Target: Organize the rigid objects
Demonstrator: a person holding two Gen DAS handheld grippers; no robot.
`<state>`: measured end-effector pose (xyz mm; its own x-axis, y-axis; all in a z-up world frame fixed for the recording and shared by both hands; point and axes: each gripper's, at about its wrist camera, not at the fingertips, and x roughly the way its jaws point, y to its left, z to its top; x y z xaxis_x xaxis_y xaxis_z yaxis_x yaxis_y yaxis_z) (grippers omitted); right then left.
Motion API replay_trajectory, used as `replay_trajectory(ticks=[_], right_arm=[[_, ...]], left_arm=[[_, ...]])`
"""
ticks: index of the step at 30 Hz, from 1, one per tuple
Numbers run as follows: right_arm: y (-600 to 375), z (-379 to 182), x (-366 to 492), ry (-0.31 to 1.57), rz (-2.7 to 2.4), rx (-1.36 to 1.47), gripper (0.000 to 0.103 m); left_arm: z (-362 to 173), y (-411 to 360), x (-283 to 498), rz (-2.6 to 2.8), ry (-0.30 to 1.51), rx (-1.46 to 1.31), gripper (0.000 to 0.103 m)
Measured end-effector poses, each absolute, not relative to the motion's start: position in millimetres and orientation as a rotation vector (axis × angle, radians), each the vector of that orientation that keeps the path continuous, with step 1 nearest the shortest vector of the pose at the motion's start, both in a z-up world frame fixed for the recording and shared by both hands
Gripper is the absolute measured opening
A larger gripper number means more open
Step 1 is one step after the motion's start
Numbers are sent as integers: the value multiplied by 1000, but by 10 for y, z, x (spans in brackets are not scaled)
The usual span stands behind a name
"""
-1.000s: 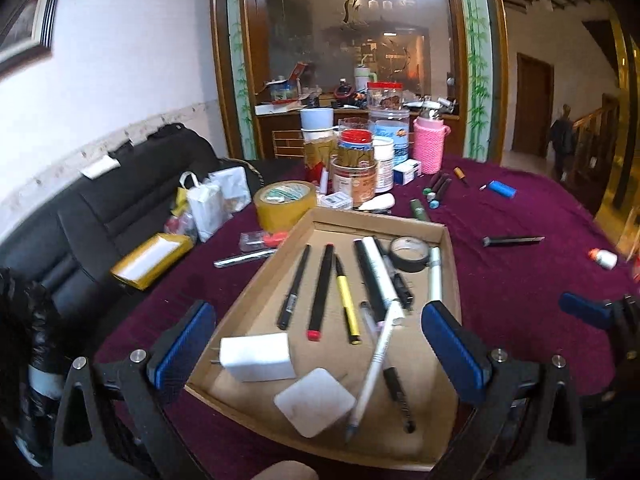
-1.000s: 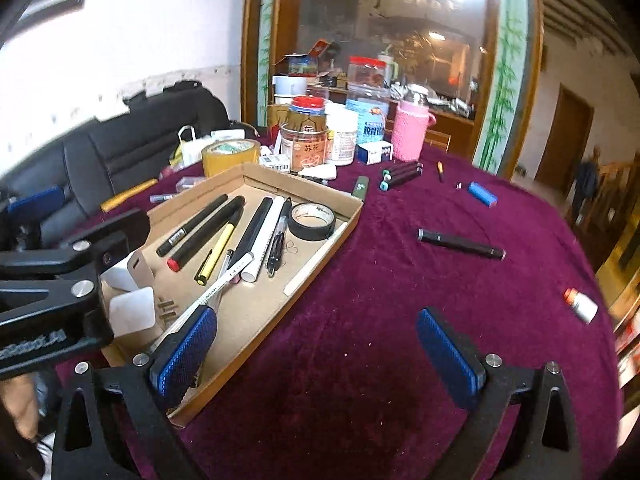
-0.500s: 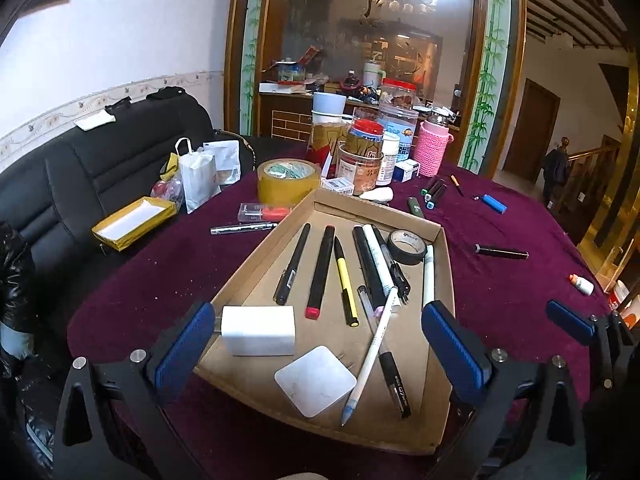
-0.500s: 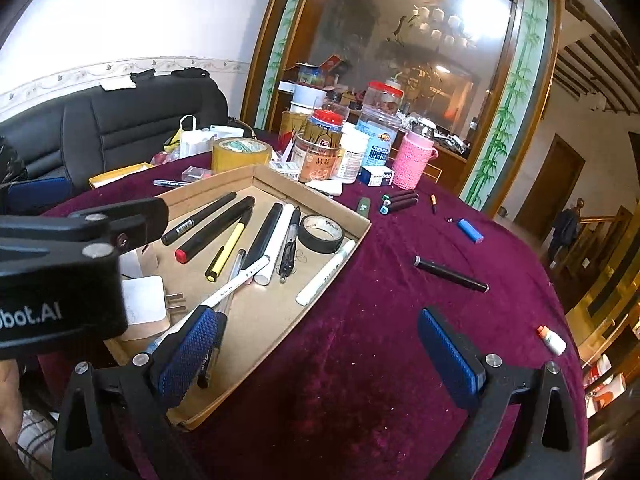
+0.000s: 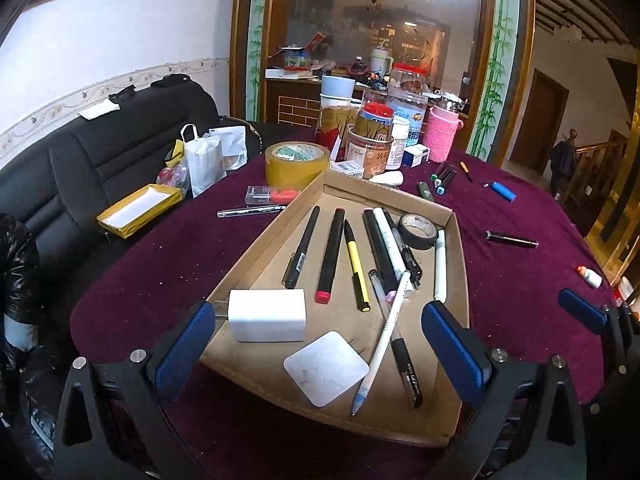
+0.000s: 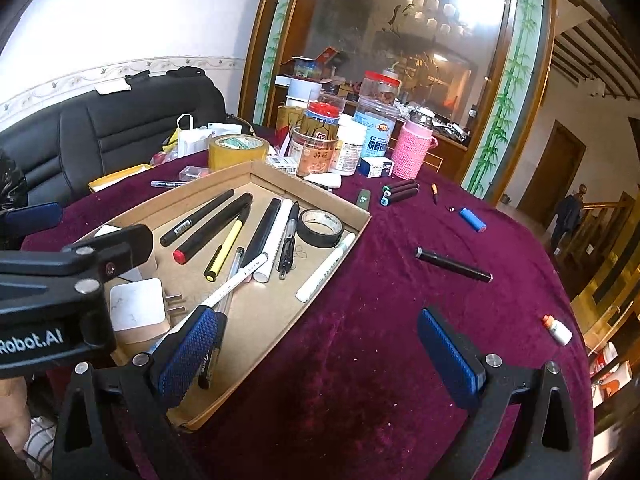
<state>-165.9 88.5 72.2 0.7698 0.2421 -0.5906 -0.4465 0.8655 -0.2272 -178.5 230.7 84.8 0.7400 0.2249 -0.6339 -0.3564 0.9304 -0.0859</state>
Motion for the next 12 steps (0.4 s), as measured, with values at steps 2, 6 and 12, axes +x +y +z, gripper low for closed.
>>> replay_trajectory(ticks=[2,6,12], right_arm=[[873,723,-1642,587,384,-365,102],[850,712,-1621,597,383,-354,102],[838,702,-1601,607,385,-342,102]], left_arm=[[839,2297,-1780,331,667,-200,103],[824,2300,-1771,348,671,-198,103],[823,2298,-1766,352,676,-195,103]])
